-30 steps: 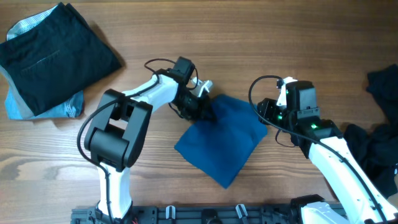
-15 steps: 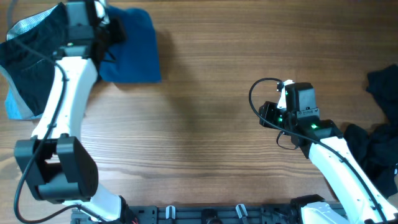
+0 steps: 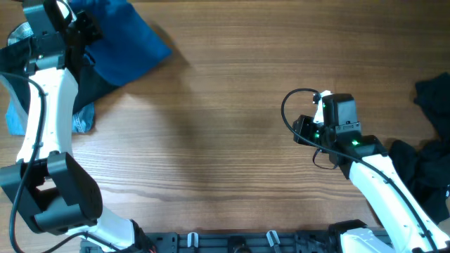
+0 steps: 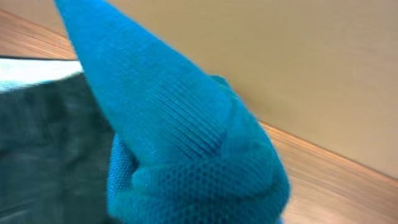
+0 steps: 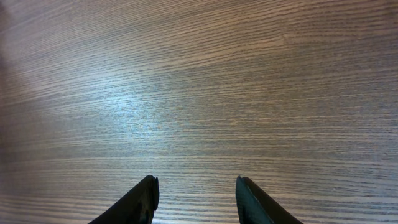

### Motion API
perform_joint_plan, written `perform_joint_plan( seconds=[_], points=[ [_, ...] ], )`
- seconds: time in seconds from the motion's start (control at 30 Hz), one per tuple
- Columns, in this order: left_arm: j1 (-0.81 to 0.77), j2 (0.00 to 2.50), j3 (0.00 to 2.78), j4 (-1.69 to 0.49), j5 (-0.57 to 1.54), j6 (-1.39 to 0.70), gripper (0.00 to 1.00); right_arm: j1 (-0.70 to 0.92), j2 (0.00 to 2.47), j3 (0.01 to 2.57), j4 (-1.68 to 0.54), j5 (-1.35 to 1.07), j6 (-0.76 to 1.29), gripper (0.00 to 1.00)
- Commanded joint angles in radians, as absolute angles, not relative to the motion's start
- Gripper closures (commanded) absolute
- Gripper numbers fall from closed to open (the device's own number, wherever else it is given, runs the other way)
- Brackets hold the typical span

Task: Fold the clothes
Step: 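Carry the folded teal shirt with the left gripper to the upper-left stack, then place the teal shirt on top of the dark clothes stack with left gripper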

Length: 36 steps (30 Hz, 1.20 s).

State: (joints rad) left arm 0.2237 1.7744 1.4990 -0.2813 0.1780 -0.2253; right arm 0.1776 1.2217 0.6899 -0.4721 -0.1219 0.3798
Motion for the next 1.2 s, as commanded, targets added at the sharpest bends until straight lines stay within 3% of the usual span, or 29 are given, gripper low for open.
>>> perform_joint_plan(
  seconds=[0.0,0.37,0.63,0.8,0.87,0.93,0.97,1.0,1.07,1.17],
  points=[
    [0.188,1.748,1.520,-0.313,0.400,-0.270,0.96,0.178,1.206,0.701,-0.473,-0.100,0.368,0.55],
    [-0.126,1.748,1.520,-0.663,0.457,-0.349,0.96,0.178,1.206,0.701,-0.476,-0.074,0.366,0.54],
    [-0.129,1.769,1.518,-0.588,0.285,-0.340,0.92,0.178,1.206,0.701,-0.484,-0.074,0.366,0.53],
    [-0.104,1.946,1.518,-0.548,0.086,-0.292,0.92,0.178,1.206,0.701,-0.506,-0.074,0.366,0.53],
    [-0.073,2.022,1.518,-0.465,0.069,-0.292,0.73,0.178,1.206,0.701,-0.517,-0.074,0.366,0.53],
    [-0.054,2.070,1.518,-0.447,0.069,-0.292,0.64,0.178,1.206,0.701,-0.520,-0.074,0.365,0.53],
    [-0.045,2.090,1.518,-0.449,0.069,-0.292,0.50,0.178,1.206,0.701,-0.524,-0.074,0.366,0.53],
    [-0.036,2.099,1.518,-0.449,0.069,-0.292,0.30,0.178,1.206,0.701,-0.529,-0.073,0.366,0.53],
    [-0.011,2.101,1.519,-0.444,0.070,-0.292,0.07,0.178,1.206,0.701,-0.532,-0.063,0.358,0.53],
    [0.009,2.109,1.518,-0.448,0.152,-0.292,0.00,0.178,1.206,0.701,-0.532,-0.063,0.355,0.53]
  ],
)
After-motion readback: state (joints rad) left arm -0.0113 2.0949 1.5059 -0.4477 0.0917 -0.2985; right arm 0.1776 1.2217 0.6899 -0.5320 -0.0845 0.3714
